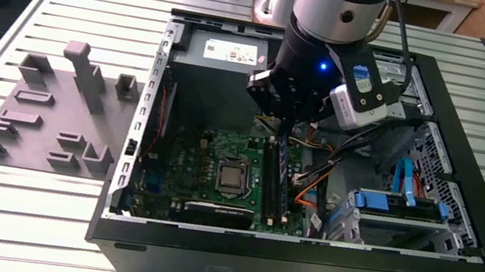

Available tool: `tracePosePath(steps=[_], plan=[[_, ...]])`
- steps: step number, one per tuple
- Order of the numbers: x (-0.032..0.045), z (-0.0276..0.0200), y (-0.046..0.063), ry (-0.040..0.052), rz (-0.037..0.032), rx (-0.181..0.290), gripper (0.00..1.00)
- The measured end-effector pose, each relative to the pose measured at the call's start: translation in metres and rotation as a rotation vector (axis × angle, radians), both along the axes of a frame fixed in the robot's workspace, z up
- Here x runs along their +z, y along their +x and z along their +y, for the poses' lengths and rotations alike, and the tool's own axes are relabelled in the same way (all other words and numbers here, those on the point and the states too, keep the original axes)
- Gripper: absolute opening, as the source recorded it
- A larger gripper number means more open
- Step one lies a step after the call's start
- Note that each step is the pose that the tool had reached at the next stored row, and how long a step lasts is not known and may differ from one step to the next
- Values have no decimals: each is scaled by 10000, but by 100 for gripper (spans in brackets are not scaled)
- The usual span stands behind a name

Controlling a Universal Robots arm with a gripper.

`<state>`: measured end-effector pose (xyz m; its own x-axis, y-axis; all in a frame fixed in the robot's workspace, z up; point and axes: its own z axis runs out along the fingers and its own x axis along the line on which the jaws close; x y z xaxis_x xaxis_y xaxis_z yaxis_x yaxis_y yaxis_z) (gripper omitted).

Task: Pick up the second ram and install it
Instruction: 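Insert the second ram into the second slot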

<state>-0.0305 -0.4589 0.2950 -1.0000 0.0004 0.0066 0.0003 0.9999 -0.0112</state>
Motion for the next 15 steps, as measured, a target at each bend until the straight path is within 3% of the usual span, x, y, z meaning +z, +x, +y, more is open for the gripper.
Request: tracePosePath(steps=[15], plan=[[-79,0,16,1,1,-177,14]])
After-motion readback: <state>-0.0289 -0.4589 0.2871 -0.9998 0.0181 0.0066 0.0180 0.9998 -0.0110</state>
